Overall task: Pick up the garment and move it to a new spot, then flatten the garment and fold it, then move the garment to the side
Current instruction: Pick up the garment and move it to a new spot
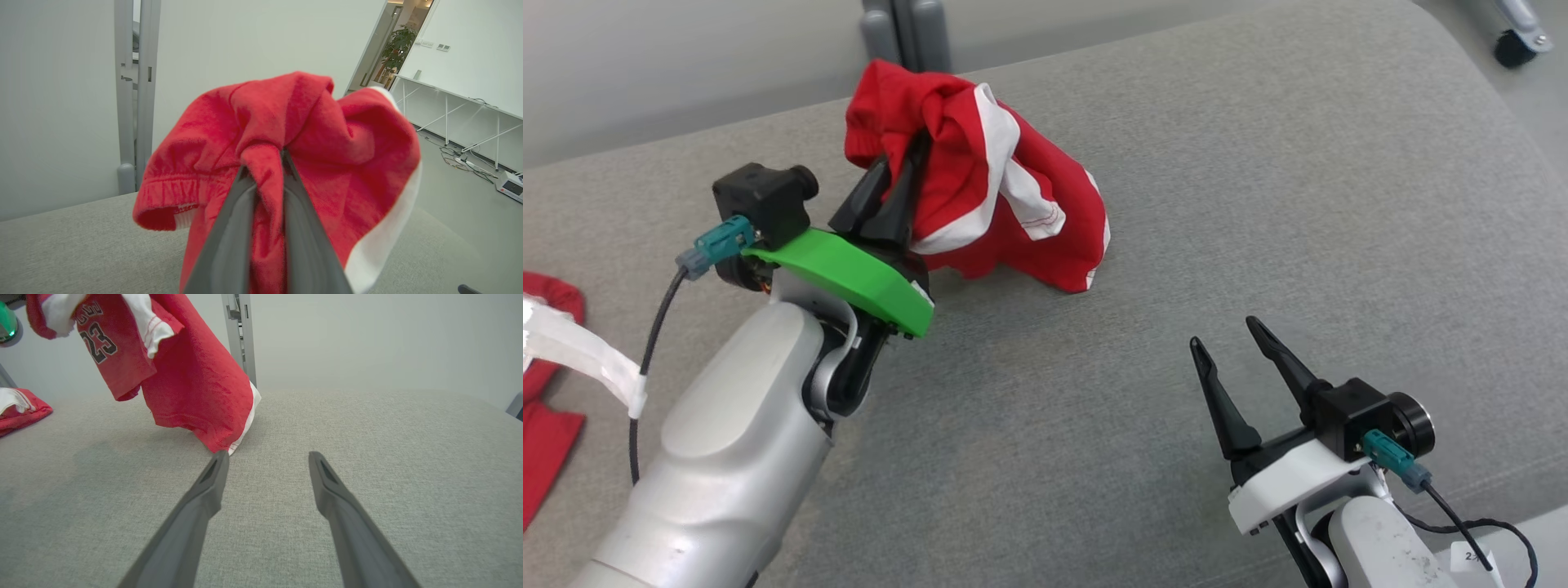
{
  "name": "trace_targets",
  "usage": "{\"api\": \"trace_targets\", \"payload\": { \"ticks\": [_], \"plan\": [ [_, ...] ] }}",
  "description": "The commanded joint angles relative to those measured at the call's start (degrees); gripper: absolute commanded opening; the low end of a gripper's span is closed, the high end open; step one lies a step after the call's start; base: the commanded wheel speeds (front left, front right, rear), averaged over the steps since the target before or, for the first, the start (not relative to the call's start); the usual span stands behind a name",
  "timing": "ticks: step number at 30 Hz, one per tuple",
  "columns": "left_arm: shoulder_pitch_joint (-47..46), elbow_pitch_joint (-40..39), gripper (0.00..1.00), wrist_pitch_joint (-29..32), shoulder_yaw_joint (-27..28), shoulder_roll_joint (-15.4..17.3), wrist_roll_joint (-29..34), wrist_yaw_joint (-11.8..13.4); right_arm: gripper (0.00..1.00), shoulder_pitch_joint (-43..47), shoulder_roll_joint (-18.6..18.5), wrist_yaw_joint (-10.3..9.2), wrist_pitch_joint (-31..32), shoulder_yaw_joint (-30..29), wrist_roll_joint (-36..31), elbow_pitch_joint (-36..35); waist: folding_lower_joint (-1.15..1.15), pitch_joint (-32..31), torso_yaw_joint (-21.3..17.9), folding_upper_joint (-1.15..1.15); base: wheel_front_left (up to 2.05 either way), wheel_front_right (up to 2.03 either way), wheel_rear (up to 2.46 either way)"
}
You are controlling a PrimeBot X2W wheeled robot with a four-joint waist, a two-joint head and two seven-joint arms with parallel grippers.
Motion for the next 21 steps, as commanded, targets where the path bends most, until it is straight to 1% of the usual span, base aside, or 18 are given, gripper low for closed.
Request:
{"api": "trace_targets", "payload": {
  "ticks": [1,3,4,5,8,12,18,21],
  "plan": [
    [1.57,0.61,0.0,-0.22,0.44,-0.42,-0.35,-0.17,1.0,0.91,-0.17,-0.1,-0.02,-0.16,0.14,-0.4,0.0,0.11,-4.36,-0.01,0.0,0.0,0.0],
    [3.3,1.65,0.0,-0.22,1.18,-1.29,-0.01,-0.17,1.0,1.15,-0.19,-0.1,-0.02,-0.49,0.24,-0.86,0.0,0.31,-5.02,-0.01,0.0,0.0,0.0],
    [4.05,2.23,0.46,-0.22,1.41,-1.58,0.41,-0.17,1.0,1.22,-0.17,-0.1,-0.02,-0.51,0.35,-0.98,0.0,0.43,-5.18,-0.01,0.0,0.0,0.0],
    [5.04,3.08,1.0,-0.21,1.31,-1.63,1.42,-0.17,1.0,1.26,-0.15,-0.1,-0.02,-0.54,0.4,-1.13,0.0,0.52,-5.28,-0.01,0.0,0.0,0.0],
    [7.69,4.6,1.0,-0.22,1.58,-1.68,3.46,-0.17,1.0,1.43,-0.19,-0.1,-0.02,-1.04,0.4,-1.34,0.0,0.42,-5.02,-0.01,0.0,0.0,0.0],
    [12.19,5.95,1.0,-0.22,5.37,-1.08,7.83,-0.17,1.0,1.75,-0.19,-0.1,-0.01,-2.11,0.91,-1.43,0.0,-0.3,-3.32,-0.01,0.0,0.0,0.0],
    [18.94,5.47,1.0,-0.15,14.09,-0.87,12.69,-0.18,1.0,1.83,-0.19,-0.1,-0.01,-4.16,1.6,-1.83,0.0,-2.08,0.05,-0.01,0.0,0.0,0.0],
    [22.94,4.29,1.0,-0.15,19.72,-1.65,16.24,-0.18,1.0,2.27,-0.19,-0.1,-0.01,-4.82,1.4,-1.47,0.0,-3.33,1.64,-0.01,0.0,0.0,0.0]
  ]
}}
